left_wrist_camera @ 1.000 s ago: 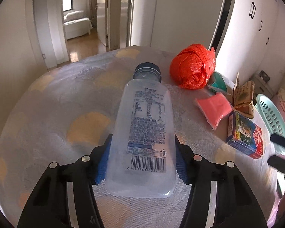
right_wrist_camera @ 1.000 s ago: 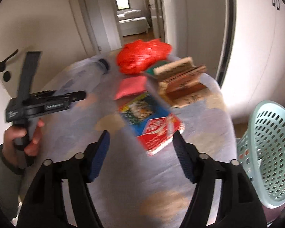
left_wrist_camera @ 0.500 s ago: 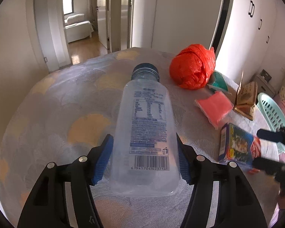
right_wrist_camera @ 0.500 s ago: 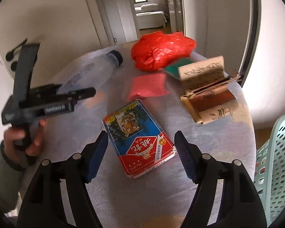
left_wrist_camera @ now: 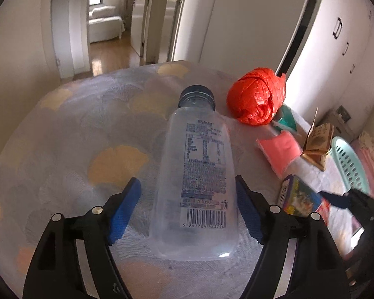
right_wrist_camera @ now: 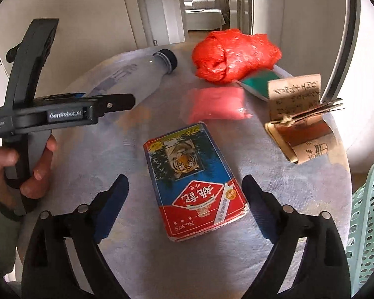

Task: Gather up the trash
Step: 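Grasp the tiger-print box with the right tool while the left tool holds the bottle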

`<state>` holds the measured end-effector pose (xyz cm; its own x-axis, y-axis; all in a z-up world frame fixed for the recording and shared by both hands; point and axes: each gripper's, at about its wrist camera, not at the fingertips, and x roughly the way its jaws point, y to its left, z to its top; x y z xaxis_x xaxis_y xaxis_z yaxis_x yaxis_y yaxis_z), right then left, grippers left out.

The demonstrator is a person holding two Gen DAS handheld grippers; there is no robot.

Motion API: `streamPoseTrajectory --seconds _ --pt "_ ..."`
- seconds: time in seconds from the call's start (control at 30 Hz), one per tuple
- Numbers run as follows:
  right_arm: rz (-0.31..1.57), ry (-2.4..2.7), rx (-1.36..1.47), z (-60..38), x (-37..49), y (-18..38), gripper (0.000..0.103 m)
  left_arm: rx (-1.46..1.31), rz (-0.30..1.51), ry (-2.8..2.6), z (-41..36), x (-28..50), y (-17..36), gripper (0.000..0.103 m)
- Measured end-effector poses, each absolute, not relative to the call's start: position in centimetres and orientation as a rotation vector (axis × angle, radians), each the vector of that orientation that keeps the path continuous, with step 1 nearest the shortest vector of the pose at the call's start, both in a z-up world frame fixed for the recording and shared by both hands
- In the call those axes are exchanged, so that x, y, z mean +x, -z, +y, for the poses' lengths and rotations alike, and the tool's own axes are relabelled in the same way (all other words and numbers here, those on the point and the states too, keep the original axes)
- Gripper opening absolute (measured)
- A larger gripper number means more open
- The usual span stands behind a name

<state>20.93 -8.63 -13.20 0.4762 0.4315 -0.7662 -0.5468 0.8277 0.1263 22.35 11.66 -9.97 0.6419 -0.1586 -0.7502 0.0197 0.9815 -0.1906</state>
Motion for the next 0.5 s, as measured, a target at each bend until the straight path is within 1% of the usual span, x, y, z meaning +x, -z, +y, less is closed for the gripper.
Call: streamPoseTrajectory --seconds 0.03,0.07,0.1,0.13,0.17,0.2,0.33,0.5 --pt "0.902 -0.601 -0.136 -8.3 21.0 13.3 0.067 -0.171 0.870 0.098 11.7 22.3 10.0 0.074" --pt "0.913 -0.603 -0.135 -8.1 21.0 13.5 0.061 -0.163 0.871 0.087 11.8 22.4 9.9 0.074" --pt "0.900 -0.588 -0.146 -7.9 20.7 13.4 0.060 -0.153 0.878 0.071 11.8 22.4 9.9 0.072" --pt "0.894 -0.586 -0.154 -7.8 20.5 13.4 0.060 -0.153 0.884 0.066 11.7 22.4 9.9 0.064" --pt "0.885 -0.584 -0.163 -7.7 20.2 13.4 0.059 -0.157 0.888 0.070 11.7 22.1 9.8 0.059" --pt "0.872 -0.580 -0.171 -7.6 19.8 13.3 0.059 -0.155 0.889 0.071 11.6 22.1 9.8 0.057" --pt "0.828 -0.562 -0.132 -9.4 18.4 11.9 0.059 -0.130 0.856 0.069 10.3 20.9 9.2 0.053" --pt "0.755 -0.501 -0.043 -13.7 17.3 9.0 0.059 -0.168 0.780 0.133 8.8 19.0 7.0 0.053"
